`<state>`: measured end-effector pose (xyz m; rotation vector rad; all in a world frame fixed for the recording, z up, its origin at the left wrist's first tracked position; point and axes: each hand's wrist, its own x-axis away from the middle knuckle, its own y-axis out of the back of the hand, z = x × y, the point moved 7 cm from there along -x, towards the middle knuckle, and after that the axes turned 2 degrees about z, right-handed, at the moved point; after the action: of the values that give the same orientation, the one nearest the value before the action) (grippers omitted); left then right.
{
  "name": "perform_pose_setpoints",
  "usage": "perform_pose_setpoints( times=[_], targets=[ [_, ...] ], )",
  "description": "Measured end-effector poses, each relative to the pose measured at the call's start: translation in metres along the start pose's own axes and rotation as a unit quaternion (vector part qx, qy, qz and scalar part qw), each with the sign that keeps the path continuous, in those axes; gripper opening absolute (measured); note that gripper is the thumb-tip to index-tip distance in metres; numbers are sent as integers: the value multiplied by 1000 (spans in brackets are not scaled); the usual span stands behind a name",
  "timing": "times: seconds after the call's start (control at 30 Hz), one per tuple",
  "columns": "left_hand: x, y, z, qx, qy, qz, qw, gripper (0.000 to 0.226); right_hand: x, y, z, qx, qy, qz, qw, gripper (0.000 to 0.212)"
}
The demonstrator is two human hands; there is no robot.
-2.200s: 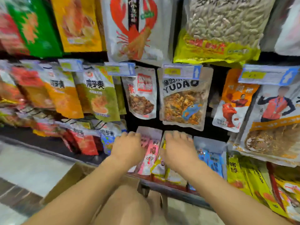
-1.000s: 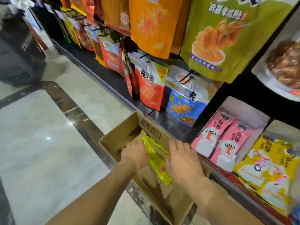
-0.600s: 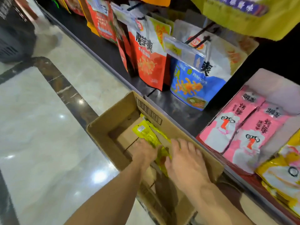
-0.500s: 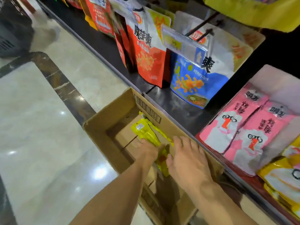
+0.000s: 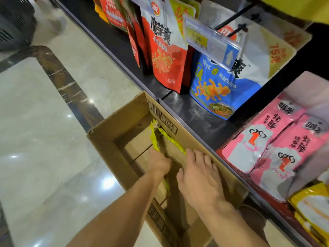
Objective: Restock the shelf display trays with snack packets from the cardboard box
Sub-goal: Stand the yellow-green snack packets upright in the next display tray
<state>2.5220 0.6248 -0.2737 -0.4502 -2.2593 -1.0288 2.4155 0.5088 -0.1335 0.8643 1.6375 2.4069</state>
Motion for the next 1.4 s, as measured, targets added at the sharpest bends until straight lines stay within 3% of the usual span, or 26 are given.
perform_pose_setpoints(
  times=[0.07,0.1,0.2,0.47,0.7,0.87,1.0,1.1,1.23,1.3,1.4],
  targets=[
    [28,32,-21,39,-8,28,999,23,-4,-6,1,1,2,9,1000,60],
    [37,49,-25,42,-15,24,999,18,-6,-11,1,2,4,17,1000,61],
    [44,94,-21,63,-55,-19,996,32,-16,-26,2,1,9,44,999,64],
    [67,132,-19,93,-166,-59,980,38,-45,-62,24,56,-3,74,996,78],
    [71,131,-17,122,-190,-102,969,37,-71,-87,29,113,-37,106,987,94],
    [73,132,-18,121,-195,-91,969,42,-79,-117,21,114,-25,188,975,92],
    [73,131,-20,121,-202,-88,968,43,-77,-121,13,145,1,99,984,71],
    [73,130,-20,115,-206,-92,967,44,-71,-125,12,111,5,56,992,62],
    [73,130,-19,117,-206,-96,967,43,-65,-128,13,-32,-21,84,996,83],
    [73,130,-20,117,-204,-96,967,42,-63,-123,10,-117,-63,109,985,84],
    [74,130,-20,120,-202,-96,967,41,-59,-118,6,-160,-79,137,974,46]
  ],
)
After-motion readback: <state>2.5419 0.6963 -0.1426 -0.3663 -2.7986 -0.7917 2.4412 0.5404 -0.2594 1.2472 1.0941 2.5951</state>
